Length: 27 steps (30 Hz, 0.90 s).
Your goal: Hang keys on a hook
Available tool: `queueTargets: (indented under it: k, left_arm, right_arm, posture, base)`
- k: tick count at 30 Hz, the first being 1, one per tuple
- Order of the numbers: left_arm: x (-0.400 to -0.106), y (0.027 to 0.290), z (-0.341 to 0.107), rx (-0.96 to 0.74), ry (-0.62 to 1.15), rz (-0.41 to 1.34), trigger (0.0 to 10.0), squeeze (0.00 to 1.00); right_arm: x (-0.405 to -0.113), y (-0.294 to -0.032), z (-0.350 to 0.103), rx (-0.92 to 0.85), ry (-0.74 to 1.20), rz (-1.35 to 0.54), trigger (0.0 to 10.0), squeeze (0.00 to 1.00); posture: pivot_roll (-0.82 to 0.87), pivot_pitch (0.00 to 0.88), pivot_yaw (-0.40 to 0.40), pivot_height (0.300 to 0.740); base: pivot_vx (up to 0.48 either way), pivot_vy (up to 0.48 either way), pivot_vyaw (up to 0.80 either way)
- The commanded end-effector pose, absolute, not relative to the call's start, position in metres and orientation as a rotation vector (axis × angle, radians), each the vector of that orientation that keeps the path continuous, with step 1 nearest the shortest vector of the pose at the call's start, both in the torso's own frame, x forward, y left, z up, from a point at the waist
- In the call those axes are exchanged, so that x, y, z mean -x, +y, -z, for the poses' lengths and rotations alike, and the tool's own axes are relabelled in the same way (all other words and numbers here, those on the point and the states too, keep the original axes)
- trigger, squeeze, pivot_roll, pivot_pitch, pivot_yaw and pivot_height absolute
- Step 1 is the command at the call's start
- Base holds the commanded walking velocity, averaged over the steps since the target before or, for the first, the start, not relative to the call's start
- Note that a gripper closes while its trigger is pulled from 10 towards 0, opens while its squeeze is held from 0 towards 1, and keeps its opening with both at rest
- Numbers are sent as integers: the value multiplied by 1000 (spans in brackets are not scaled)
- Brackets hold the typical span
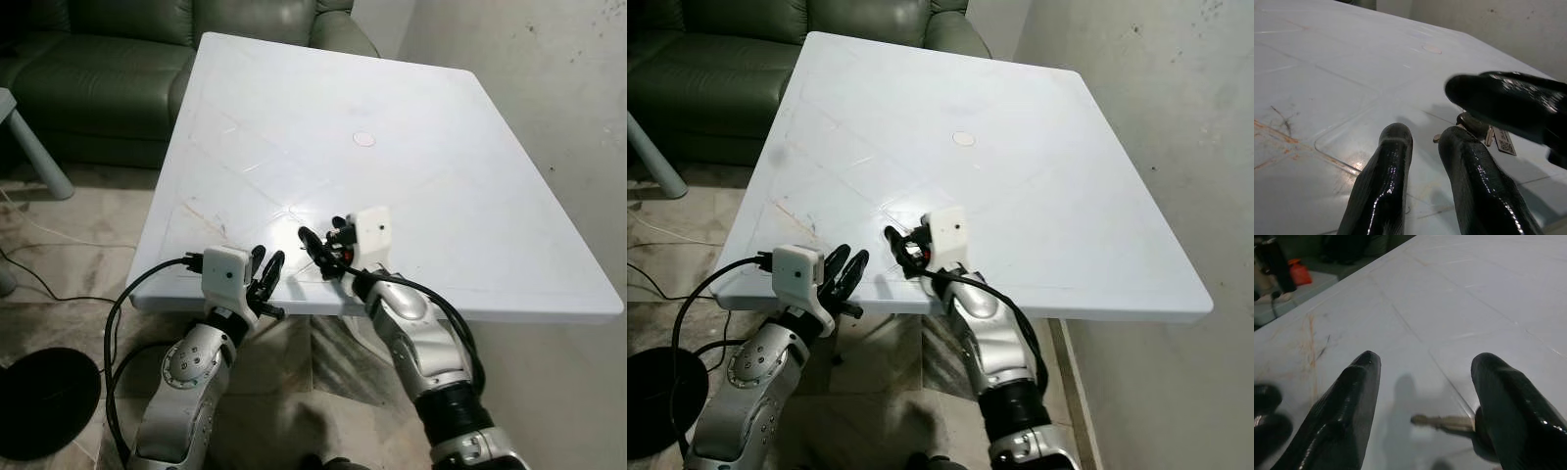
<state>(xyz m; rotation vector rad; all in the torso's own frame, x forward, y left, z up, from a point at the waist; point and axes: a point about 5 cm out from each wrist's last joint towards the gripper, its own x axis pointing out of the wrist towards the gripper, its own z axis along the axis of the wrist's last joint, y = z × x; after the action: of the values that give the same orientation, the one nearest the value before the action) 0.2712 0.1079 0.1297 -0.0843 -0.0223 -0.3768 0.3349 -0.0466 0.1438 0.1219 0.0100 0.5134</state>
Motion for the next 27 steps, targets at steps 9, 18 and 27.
queueTargets:
  k: [9,18,27]
  left_arm:
    - [-266,102,-132,92,-17,392,10000,0]
    - [-261,102,-130,95,-3,389,10000,0]
    - [-257,101,-130,102,8,386,10000,0]
  right_arm:
    - [-348,-48,-146,-58,16,-351,10000,0]
    - [-352,-54,-142,-30,48,-283,10000,0]
    - [-355,-55,-136,-47,93,-235,5569,0]
  posture:
    - [64,187,-165,740]
    - [69,210,-168,740]
    - [71,230,-170,740]
  base:
    - [0,0,0]
    - [0,0,0]
    - [0,0,0]
